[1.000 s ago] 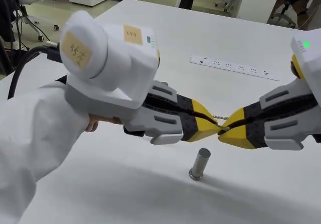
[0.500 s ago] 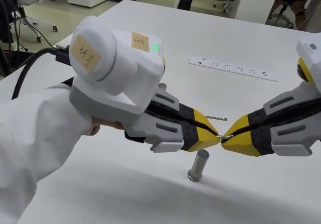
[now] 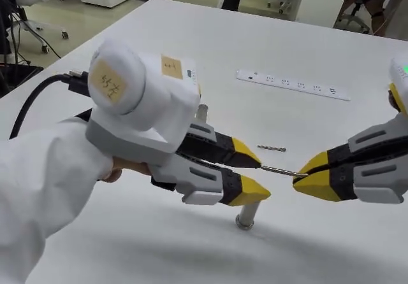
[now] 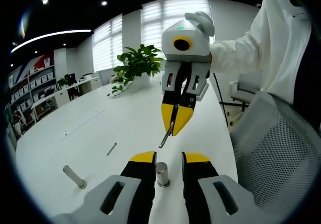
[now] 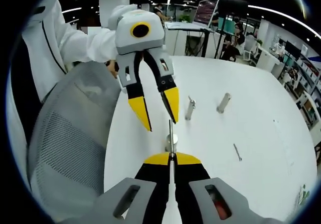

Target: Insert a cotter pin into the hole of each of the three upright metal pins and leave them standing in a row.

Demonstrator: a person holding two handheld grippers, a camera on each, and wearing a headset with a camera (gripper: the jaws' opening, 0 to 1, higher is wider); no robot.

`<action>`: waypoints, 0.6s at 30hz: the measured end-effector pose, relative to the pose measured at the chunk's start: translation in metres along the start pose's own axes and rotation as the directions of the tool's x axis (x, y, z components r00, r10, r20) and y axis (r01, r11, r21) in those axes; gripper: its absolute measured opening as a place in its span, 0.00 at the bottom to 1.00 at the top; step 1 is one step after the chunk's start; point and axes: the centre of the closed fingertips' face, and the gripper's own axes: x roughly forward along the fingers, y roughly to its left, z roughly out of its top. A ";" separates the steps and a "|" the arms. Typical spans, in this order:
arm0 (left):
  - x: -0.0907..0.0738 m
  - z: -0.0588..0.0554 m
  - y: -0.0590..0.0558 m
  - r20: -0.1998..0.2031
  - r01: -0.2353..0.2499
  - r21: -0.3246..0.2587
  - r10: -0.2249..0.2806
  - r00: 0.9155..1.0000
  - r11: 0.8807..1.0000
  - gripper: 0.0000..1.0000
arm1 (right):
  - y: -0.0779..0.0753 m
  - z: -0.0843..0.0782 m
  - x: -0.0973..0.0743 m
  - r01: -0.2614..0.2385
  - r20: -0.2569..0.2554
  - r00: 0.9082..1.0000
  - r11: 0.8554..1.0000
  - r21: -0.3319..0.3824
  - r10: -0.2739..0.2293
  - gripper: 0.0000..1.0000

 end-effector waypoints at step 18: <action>0.016 -0.029 0.013 -0.053 -0.028 -0.068 0.025 0.998 0.997 0.12 | -0.001 -0.045 0.018 0.010 -0.071 0.997 0.996 0.088 -0.003 0.00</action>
